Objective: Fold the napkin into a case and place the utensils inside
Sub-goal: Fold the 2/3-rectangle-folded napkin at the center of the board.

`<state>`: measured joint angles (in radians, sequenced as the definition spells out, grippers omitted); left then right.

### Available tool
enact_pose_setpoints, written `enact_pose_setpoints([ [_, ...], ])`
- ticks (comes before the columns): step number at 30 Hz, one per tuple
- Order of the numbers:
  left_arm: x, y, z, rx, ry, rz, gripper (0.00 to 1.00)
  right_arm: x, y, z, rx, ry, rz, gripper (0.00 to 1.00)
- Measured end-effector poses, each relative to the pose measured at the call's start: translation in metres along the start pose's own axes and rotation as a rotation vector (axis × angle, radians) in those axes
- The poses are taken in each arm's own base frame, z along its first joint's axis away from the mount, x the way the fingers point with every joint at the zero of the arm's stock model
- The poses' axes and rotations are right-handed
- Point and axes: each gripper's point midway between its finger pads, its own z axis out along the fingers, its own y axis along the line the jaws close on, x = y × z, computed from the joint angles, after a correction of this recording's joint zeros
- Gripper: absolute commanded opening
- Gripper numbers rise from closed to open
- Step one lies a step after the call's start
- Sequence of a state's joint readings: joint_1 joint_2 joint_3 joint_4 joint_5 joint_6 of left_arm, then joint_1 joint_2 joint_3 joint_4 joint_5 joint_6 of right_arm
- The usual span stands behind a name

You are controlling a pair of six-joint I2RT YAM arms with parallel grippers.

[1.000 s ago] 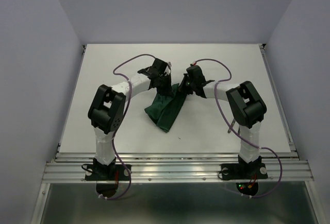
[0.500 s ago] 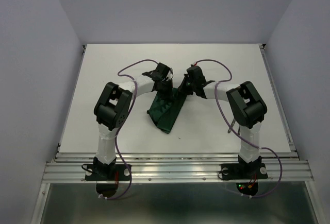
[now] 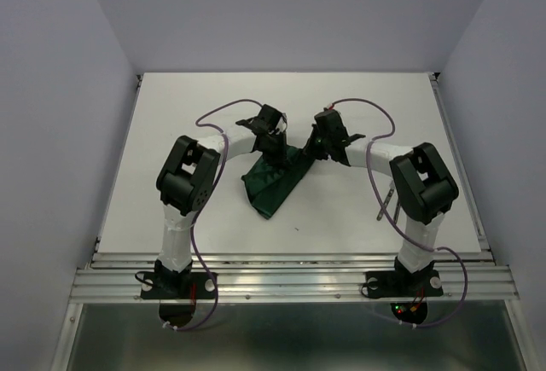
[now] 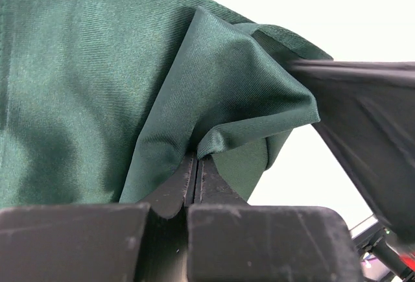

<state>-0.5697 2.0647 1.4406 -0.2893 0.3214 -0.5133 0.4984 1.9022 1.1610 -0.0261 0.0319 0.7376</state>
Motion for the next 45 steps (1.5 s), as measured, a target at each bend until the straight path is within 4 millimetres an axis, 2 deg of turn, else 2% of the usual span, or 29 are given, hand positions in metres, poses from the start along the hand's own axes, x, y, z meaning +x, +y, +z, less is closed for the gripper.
enact_pose_setpoints([
  [7, -0.001, -0.001, 0.001, 0.004, -0.006, 0.003, 0.00, -0.018, 0.012, -0.019, -0.025, -0.051, -0.002, 0.01],
  [21, -0.001, -0.001, 0.001, 0.004, -0.006, 0.012, 0.00, -0.019, 0.021, -0.024, -0.058, -0.037, -0.038, 0.01],
  [25, -0.001, 0.000, 0.001, 0.004, -0.006, 0.014, 0.00, -0.017, 0.026, -0.022, -0.071, -0.026, -0.050, 0.01],
  [30, -0.001, 0.000, 0.001, 0.004, -0.005, 0.021, 0.00, -0.005, 0.016, -0.009, -0.044, 0.015, -0.057, 0.01],
  [36, -0.001, -0.001, 0.001, 0.003, -0.006, 0.031, 0.00, -0.003, 0.015, -0.009, -0.041, 0.022, -0.065, 0.01],
  [41, -0.002, -0.001, 0.001, -0.003, -0.007, 0.037, 0.00, -0.005, 0.020, -0.010, -0.059, 0.025, -0.075, 0.01],
  [45, -0.002, -0.001, 0.000, -0.010, -0.006, 0.042, 0.00, -0.007, 0.032, -0.012, -0.086, 0.022, -0.089, 0.01],
])
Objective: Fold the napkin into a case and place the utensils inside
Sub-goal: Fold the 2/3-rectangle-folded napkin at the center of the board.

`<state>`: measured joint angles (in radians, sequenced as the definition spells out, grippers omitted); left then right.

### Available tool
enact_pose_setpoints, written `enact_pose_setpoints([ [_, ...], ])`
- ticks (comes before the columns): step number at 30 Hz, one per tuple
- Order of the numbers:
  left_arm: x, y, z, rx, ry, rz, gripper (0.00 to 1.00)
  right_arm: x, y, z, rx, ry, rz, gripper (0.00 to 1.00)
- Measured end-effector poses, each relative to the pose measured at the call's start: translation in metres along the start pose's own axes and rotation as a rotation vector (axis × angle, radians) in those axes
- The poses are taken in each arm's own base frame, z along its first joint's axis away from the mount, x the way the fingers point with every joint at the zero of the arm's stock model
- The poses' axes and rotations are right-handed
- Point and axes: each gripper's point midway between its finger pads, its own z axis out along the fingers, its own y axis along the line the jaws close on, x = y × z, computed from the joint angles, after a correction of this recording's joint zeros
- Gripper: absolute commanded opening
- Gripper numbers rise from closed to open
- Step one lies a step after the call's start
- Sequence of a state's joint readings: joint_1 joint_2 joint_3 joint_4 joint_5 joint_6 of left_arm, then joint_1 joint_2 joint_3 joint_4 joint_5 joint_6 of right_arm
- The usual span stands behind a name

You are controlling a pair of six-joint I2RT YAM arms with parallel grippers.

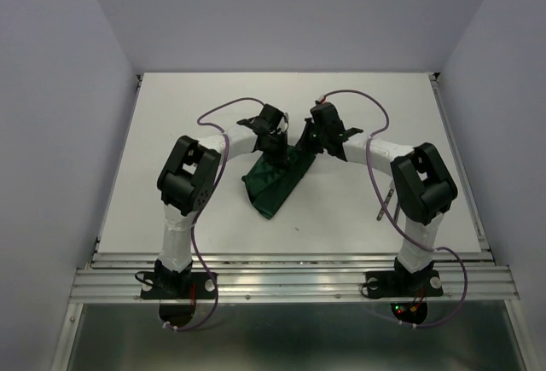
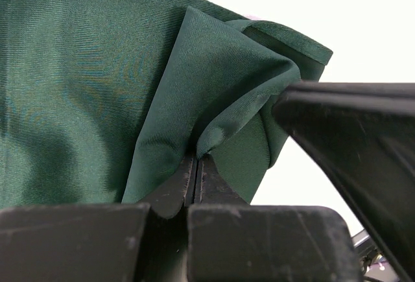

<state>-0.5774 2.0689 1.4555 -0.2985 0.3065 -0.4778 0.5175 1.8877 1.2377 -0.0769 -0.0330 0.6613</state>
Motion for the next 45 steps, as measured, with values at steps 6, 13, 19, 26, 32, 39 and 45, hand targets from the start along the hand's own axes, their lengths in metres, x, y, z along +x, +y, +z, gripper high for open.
enact_pose_setpoints([
  [6, 0.000, 0.000, -0.001, -0.008, 0.000, 0.008, 0.00, -0.011, 0.019, 0.005, -0.034, -0.017, -0.023, 0.01],
  [13, -0.002, 0.001, -0.004, -0.026, 0.002, 0.020, 0.00, 0.000, 0.008, 0.012, 0.001, 0.018, -0.023, 0.01],
  [19, -0.002, 0.001, -0.006, -0.036, 0.005, 0.035, 0.00, 0.000, 0.007, 0.012, 0.007, 0.013, -0.023, 0.01],
  [26, -0.002, -0.002, -0.009, -0.039, 0.012, 0.054, 0.00, -0.001, 0.007, 0.012, 0.009, 0.012, -0.023, 0.01],
  [32, -0.011, -0.016, -0.014, -0.035, -0.014, 0.086, 0.00, 0.000, 0.007, 0.012, 0.009, 0.012, -0.023, 0.01],
  [39, -0.011, -0.020, -0.015, -0.051, -0.019, 0.107, 0.00, 0.005, -0.002, 0.014, 0.036, 0.018, -0.023, 0.01],
  [45, -0.009, -0.020, -0.016, -0.064, -0.016, 0.112, 0.01, 0.015, -0.016, 0.014, 0.074, 0.028, -0.022, 0.01],
])
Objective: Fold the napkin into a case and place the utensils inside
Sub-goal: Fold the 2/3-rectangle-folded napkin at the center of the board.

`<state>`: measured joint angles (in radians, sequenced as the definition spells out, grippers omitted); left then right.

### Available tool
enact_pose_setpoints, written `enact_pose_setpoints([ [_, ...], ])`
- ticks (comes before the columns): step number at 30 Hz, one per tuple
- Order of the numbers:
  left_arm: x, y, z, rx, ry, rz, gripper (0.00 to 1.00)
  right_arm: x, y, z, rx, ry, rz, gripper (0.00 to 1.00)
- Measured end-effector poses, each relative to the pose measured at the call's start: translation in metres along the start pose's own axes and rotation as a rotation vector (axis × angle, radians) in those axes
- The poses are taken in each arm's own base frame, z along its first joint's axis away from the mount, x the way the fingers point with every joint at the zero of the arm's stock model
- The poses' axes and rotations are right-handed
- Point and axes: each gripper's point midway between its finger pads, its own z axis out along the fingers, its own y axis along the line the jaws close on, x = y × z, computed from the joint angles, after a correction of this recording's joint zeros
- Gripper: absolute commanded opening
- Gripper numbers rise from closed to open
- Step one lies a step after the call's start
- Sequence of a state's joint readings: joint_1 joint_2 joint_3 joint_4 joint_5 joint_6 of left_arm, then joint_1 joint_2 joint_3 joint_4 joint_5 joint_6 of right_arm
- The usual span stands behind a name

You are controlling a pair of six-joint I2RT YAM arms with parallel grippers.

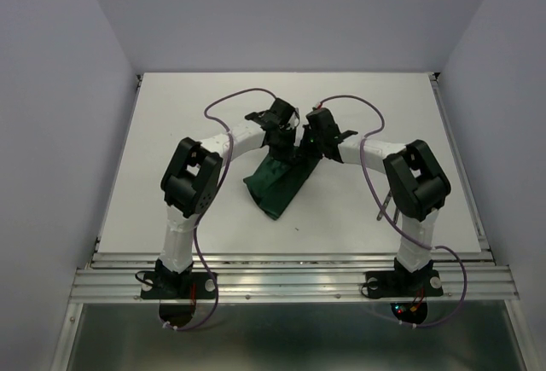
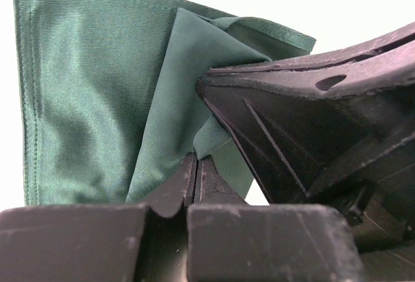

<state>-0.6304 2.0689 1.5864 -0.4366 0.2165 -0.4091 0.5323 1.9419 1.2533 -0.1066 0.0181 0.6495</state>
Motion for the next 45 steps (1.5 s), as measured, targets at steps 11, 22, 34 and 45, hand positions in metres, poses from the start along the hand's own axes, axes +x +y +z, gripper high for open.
enact_pose_setpoints([
  [11, 0.003, -0.005, 0.001, -0.005, 0.002, -0.003, 0.40, 0.006, -0.013, -0.005, 0.043, -0.006, 0.000, 0.01],
  [22, 0.003, -0.005, 0.001, -0.009, 0.000, -0.005, 0.49, 0.014, -0.027, -0.005, 0.089, -0.001, -0.002, 0.01],
  [34, -0.028, -0.002, -0.039, -0.021, -0.120, -0.019, 0.52, 0.018, -0.028, -0.008, 0.010, -0.072, -0.055, 0.01],
  [45, -0.043, 0.060, -0.022, -0.122, -0.120, -0.110, 0.70, 0.019, -0.021, -0.005, -0.058, -0.088, -0.087, 0.01],
])
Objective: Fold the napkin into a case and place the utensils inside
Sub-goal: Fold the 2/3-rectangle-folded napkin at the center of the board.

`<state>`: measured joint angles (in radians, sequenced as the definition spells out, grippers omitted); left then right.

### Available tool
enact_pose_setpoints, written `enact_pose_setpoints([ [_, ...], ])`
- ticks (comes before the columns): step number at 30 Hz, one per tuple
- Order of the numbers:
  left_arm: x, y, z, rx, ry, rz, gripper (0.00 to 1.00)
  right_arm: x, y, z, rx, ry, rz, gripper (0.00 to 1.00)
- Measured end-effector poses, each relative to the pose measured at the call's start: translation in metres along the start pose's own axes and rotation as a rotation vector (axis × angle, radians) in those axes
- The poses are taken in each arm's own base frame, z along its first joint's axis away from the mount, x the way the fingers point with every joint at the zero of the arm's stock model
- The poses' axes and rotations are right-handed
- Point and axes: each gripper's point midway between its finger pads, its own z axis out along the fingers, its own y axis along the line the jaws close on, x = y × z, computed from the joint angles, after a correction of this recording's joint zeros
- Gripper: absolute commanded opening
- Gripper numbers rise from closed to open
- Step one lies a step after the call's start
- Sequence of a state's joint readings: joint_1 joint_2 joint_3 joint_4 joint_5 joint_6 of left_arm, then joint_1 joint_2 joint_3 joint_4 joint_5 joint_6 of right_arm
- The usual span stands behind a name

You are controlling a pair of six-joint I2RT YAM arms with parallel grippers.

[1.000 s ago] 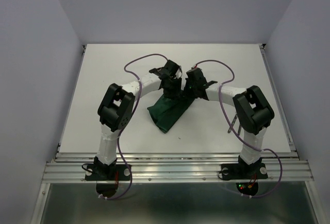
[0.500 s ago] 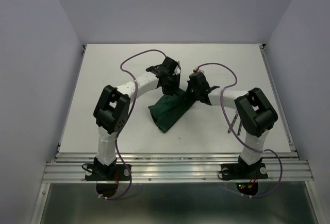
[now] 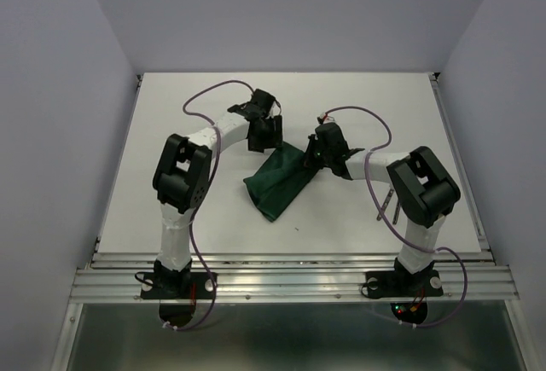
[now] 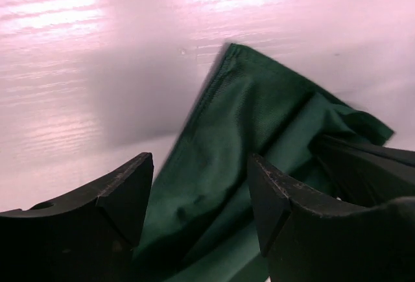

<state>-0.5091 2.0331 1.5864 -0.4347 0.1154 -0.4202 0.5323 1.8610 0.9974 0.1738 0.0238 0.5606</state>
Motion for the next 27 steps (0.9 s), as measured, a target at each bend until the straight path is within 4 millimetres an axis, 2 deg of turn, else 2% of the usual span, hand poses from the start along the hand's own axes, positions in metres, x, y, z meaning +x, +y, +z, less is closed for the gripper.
enact_pose_setpoints([
  [3, 0.020, 0.010, 0.026, -0.032, 0.068, 0.010, 0.67, 0.000, 0.001, 0.000, -0.006, 0.002, 0.000, 0.01],
  [5, 0.019, 0.007, 0.029, -0.026, 0.068, 0.019, 0.66, 0.000, 0.001, 0.000, -0.007, 0.002, 0.000, 0.01],
  [9, 0.021, 0.007, 0.033, -0.026, 0.072, 0.029, 0.55, 0.000, 0.002, 0.002, -0.014, -0.001, 0.000, 0.01],
  [10, 0.021, 0.007, 0.033, -0.025, 0.072, 0.030, 0.48, 0.000, 0.003, 0.002, -0.016, -0.001, 0.000, 0.01],
  [15, 0.024, 0.007, 0.034, -0.024, 0.078, 0.037, 0.31, 0.000, 0.003, 0.003, -0.018, -0.002, 0.001, 0.01],
  [16, 0.025, 0.007, 0.035, -0.024, 0.080, 0.038, 0.19, 0.000, 0.003, 0.003, -0.019, -0.002, 0.001, 0.01],
  [18, 0.026, 0.006, 0.035, -0.023, 0.084, 0.042, 0.04, 0.000, 0.003, 0.003, -0.019, -0.002, 0.001, 0.01],
  [19, 0.027, 0.006, 0.036, -0.023, 0.086, 0.040, 0.00, 0.000, 0.003, 0.003, -0.020, -0.002, 0.002, 0.01],
  [27, 0.026, 0.006, 0.035, -0.029, 0.081, 0.035, 0.00, 0.000, 0.003, 0.003, -0.018, -0.002, 0.014, 0.01],
])
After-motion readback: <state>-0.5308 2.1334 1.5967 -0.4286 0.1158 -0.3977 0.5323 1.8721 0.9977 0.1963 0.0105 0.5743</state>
